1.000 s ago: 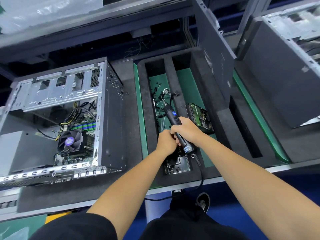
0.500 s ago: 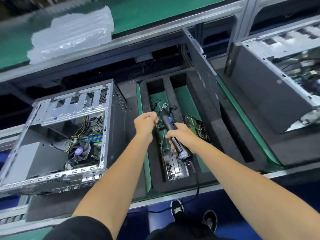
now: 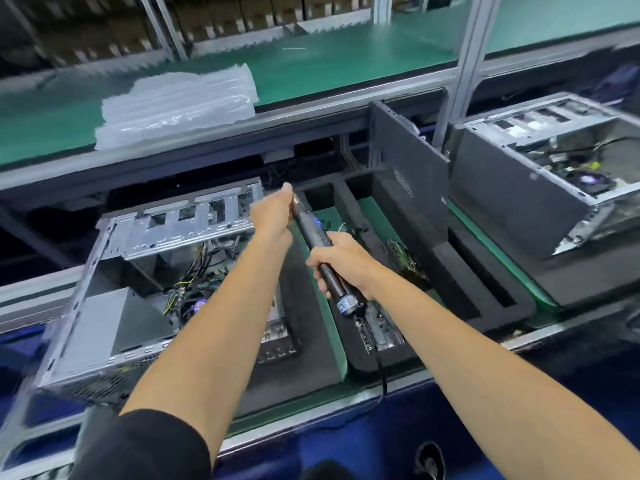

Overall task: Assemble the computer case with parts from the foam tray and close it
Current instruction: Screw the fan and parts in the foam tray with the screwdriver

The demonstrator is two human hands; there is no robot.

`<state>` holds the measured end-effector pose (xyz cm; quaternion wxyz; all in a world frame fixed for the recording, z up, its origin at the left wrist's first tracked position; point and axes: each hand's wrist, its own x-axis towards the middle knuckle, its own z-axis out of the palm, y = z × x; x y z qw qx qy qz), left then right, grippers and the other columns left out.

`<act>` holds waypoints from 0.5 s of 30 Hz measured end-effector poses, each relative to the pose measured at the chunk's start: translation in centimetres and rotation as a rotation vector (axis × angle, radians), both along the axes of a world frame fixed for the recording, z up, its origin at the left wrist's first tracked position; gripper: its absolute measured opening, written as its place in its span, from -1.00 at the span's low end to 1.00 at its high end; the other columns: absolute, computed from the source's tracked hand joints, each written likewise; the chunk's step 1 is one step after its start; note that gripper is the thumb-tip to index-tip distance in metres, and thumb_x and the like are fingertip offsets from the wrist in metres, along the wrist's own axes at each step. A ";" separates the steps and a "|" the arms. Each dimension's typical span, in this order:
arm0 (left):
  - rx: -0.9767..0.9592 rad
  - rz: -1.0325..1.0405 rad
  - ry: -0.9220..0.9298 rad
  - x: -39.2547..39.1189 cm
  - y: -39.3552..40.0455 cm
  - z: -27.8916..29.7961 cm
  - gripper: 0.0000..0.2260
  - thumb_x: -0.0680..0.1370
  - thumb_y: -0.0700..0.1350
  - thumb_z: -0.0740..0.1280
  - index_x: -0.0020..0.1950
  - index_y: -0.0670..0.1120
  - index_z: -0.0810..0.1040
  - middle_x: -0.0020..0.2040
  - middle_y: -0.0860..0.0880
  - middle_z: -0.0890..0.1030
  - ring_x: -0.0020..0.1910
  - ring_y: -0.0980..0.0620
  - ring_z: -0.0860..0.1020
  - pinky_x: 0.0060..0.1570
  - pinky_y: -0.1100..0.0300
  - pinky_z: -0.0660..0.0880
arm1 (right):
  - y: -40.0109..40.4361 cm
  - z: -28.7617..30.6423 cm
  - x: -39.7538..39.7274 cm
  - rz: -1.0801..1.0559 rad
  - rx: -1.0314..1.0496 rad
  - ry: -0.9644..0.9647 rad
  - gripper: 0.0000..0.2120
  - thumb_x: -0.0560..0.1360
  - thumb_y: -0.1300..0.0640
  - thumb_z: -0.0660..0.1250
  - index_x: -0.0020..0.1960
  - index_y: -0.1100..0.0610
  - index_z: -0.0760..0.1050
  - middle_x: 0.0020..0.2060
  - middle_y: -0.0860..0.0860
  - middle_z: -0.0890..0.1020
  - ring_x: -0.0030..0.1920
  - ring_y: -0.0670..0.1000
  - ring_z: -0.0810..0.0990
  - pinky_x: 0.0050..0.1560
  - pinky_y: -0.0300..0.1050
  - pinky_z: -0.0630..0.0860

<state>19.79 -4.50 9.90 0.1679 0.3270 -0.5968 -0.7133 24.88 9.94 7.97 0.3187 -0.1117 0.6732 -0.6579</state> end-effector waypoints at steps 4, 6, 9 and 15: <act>0.126 0.016 0.013 3.7 -4.0 1.7 -0.76 0.50 -0.06 0.39 -0.29 -0.10 0.41 -0.39 -0.02 0.44 -0.43 0.02 0.40 -0.39 0.24 0.35 | -4.8 1.1 4.2 -0.009 -0.001 0.067 -0.87 0.45 0.28 0.30 -0.13 0.16 0.35 -0.45 0.07 0.51 -0.51 0.09 0.47 -0.47 -0.09 0.48; 0.202 0.009 0.037 5.6 -5.9 1.8 -0.76 0.55 -0.09 0.35 -0.29 -0.12 0.43 -0.41 -0.02 0.47 -0.53 0.06 0.43 -0.50 0.30 0.36 | -6.6 1.4 6.2 -0.007 -0.003 0.071 -0.88 0.46 0.30 0.30 -0.11 0.17 0.36 -0.43 0.10 0.50 -0.52 0.10 0.47 -0.48 -0.09 0.48; 0.267 -0.004 0.054 8.3 -8.2 1.8 -0.74 0.58 -0.07 0.32 -0.30 -0.11 0.46 -0.35 -0.04 0.50 -0.49 0.08 0.43 -0.50 0.29 0.37 | -8.6 1.2 8.5 0.009 0.024 0.065 -0.86 0.46 0.29 0.31 -0.02 0.18 0.40 -0.40 0.12 0.50 -0.51 0.10 0.47 -0.47 -0.08 0.49; 0.257 -0.025 0.056 13.4 -11.6 1.2 -0.86 0.56 -0.11 0.35 -0.14 -0.15 0.53 -0.31 0.00 0.55 -0.50 0.16 0.49 -0.59 0.35 0.37 | -10.6 0.5 12.2 0.078 0.004 0.016 -0.81 0.47 0.28 0.31 -0.03 0.06 0.36 -0.41 0.12 0.51 -0.50 0.10 0.46 -0.47 -0.08 0.46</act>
